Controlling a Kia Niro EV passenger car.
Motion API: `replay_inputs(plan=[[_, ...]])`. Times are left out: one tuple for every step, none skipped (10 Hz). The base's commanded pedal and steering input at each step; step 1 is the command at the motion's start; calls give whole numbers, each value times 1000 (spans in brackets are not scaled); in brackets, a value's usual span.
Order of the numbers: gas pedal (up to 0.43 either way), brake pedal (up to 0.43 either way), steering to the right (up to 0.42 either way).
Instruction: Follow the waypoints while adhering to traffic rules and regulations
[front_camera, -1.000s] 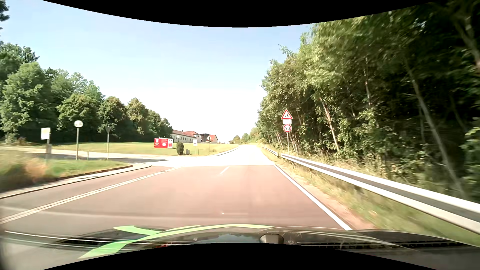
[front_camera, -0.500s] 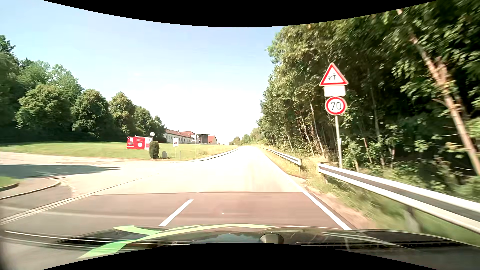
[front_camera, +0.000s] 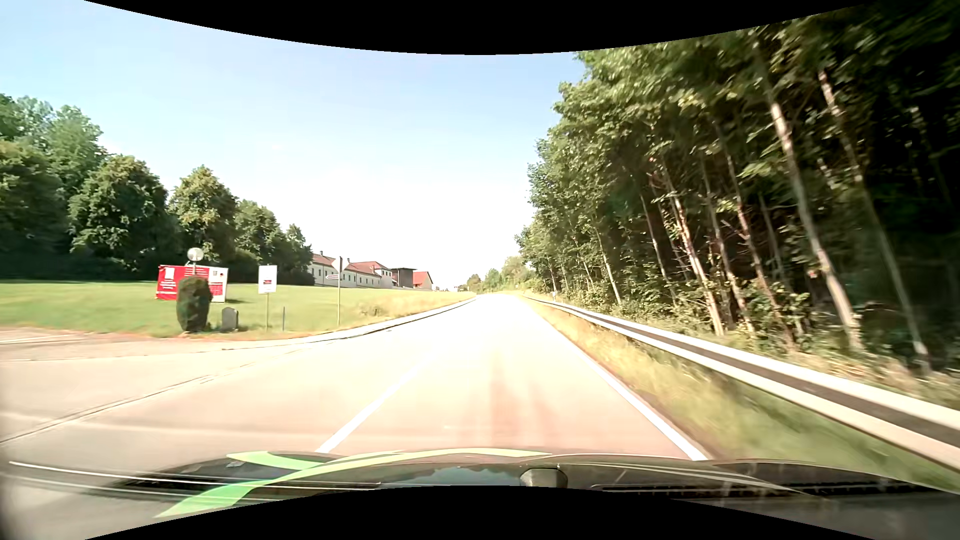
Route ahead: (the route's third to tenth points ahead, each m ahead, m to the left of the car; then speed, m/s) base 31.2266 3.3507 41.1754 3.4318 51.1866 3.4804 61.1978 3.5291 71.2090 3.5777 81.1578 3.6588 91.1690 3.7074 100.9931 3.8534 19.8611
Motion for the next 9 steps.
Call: replay_inputs(plan=[[378,0,-5],[378,0,-5],[378,0,-5],[378,0,-5],[378,0,-5],[378,0,-5],[370,0,-5],[339,0,-5],[339,0,-4]])
